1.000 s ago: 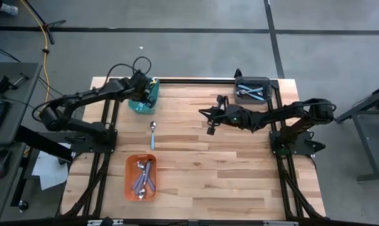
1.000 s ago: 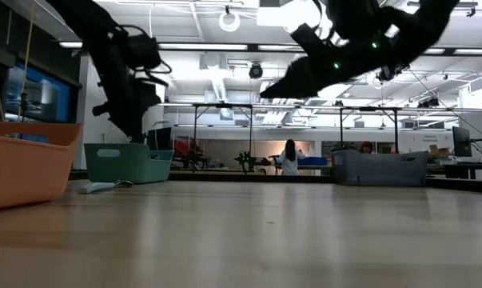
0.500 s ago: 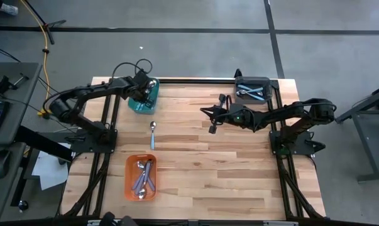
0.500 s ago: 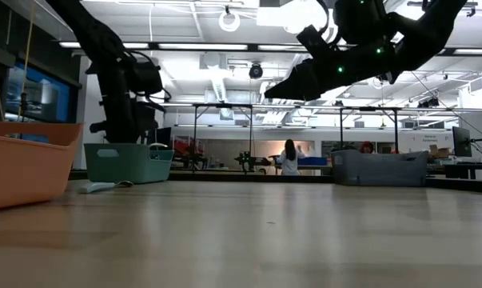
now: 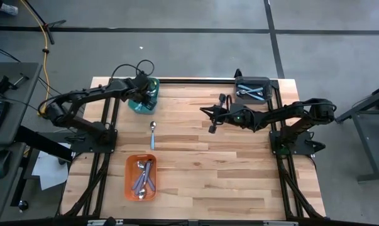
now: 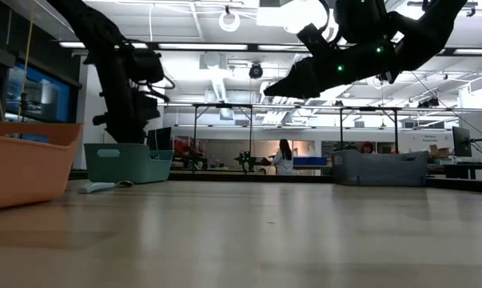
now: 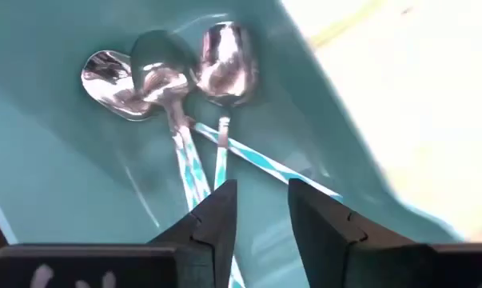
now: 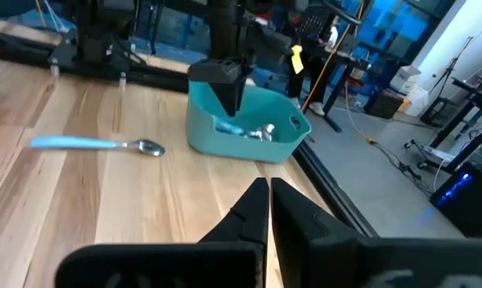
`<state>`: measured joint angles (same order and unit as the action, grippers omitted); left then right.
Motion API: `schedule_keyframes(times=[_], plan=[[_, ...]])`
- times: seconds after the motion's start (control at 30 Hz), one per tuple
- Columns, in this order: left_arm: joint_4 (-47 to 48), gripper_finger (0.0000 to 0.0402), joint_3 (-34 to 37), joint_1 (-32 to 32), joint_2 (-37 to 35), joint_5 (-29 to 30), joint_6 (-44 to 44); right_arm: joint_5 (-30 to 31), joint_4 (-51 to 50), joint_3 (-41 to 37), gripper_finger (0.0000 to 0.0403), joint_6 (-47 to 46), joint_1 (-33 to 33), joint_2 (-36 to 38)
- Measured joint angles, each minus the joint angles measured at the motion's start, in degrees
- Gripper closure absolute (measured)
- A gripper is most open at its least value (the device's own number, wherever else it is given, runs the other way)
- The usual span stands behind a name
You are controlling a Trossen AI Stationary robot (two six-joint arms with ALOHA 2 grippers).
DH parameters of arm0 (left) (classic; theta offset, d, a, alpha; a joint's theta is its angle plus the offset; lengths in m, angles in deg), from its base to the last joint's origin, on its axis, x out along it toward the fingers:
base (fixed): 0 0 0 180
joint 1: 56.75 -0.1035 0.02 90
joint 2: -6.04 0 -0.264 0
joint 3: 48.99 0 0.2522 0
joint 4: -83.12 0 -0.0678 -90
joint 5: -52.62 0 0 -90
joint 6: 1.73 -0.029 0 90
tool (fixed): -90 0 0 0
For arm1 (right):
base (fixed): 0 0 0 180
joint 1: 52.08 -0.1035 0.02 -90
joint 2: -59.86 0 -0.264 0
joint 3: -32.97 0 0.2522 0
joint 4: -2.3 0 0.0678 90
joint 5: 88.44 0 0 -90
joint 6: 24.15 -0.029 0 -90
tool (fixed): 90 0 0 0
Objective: Sort silverware by color (type)
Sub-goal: Put the light blue spoon into the black bin
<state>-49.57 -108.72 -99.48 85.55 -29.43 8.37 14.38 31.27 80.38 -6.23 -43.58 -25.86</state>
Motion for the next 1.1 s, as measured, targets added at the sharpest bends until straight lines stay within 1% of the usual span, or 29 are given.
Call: schedule_keyframes(times=[0.13, 0.23, 0.4, 0.53, 0.63, 0.7, 0.8, 0.97, 1.1], plan=[[2.3, 0.0292, 0.0, 3.4, -4.4, 0.1, 2.8, 0.0, 1.7, 0.0, 0.0403, 0.1, 0.0, 0.0], [4.8, 0.0291, 0.0, 7.5, -8.3, 0.1, 5.1, 0.0, 2.1, 0.0, 0.0403, 0.1, 0.0, 0.0], [9.7, 0.029, 0.0, 17.3, -14.1, 0.3, 11.3, 0.0, 2.0, 0.0, 0.0403, 0.1, 0.0, 0.0], [12.3, 0.029, 0.0, 26.7, -16.2, 2.4, 18.4, 0.0, 2.1, 0.0, 0.0403, 0.0, 0.0, 0.0], [13.9, 0.029, 0.0, 33.4, -16.1, 4.8, 24.5, 0.0, 2.1, 0.0, 0.0403, 0.0, 0.0, 0.0], [14.7, 0.0289, 0.0, 37.1, -15.3, 5.3, 28.3, 0.0, 2.1, 0.0, 0.0403, 0.0, 0.0, 0.0], [15.6, 0.0288, 0.0, 41.0, -13.5, 5.4, 33.6, 0.0, 2.1, 0.0, 0.0403, -0.2, 0.0, 0.0], [15.0, 0.0288, 0.0, 43.6, -8.5, 6.2, 41.3, 0.1, 2.1, 0.0, 0.0403, -1.0, 0.0, 0.0], [11.1, 0.0274, 0.0, 43.5, -3.4, 6.1, 42.3, 0.1, 2.1, 0.0, 0.0403, -1.2, 0.0, 0.0]])
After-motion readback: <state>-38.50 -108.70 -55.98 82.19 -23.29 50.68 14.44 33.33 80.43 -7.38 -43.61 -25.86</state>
